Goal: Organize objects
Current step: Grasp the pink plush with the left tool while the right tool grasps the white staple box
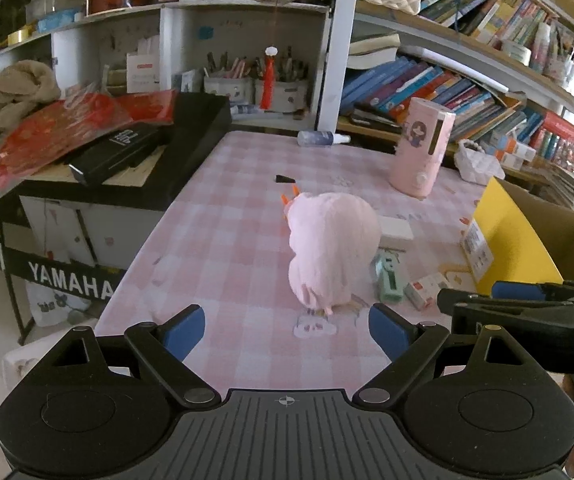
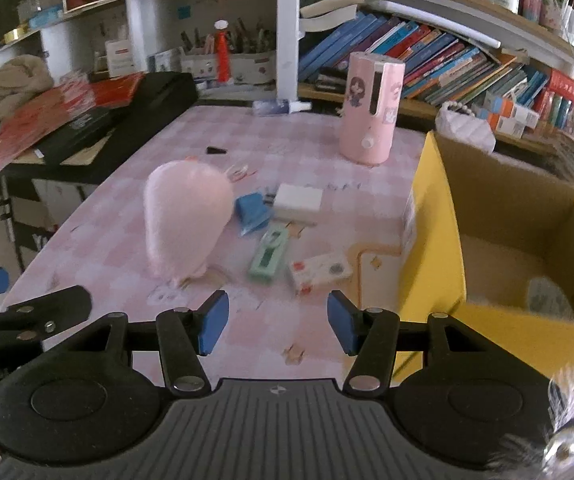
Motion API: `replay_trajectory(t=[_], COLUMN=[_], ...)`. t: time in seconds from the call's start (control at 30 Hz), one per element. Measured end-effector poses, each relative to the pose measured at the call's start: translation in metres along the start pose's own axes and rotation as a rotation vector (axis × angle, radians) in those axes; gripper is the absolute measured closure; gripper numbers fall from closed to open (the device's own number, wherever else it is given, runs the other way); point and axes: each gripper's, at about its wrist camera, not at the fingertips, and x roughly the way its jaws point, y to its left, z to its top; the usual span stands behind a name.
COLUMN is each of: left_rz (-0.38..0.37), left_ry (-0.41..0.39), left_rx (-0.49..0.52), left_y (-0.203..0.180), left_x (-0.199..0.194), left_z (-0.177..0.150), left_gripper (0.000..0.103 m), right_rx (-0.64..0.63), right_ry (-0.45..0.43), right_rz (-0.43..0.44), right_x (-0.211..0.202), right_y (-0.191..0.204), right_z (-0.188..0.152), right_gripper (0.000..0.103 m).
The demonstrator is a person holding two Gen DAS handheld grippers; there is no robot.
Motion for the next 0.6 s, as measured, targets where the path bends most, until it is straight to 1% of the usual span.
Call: replay_trajectory(t=[0.13,0.23,0.3,0.47,0.53,0.57,0.6], left_rz=[0.008,0.018,0.023,0.022,0.018,0.017,0.016], left_ry=[0.013,0.026,0.034,0.054,0.062,0.065,0.067], left_rx=[0.002,0.001,0.002,0.005,0.006,0.006,0.006], left_y=[-0.005,-0.008,-0.009,-0.016,-0.019,-0.02,-0.022], left_x=[0.015,0.026,0.032,0.048,0.054,0.058,0.061], left_z=[0.008,0.015,0.018,0.024,0.027,0.028,0.03], left_gripper=[0.012,0.012,0.012,0.012,0.012,0.012,0.012], right_rx=[0.014,0.016,0.033,0.075,0.106,0.117,0.12], right_ry=[0.019,0.057,0.089,0.129,0.148,0.159,0.171], right_rz=[0.001,-0.003,-0.039,-0.072,-0.061,-0.04,-0.008], right_x=[0.023,0.042,0.056,0.078,0.085,0.089,0.093], right_y=[-0.007,-0.011,-0.017,-0.033,-0.043,-0.047,-0.049], right_z=[0.012,0.017,0.021,0.027,0.029,0.029,0.03], right_gripper=[0.051,0.05,0.048,0.047,0.047,0.045,0.04])
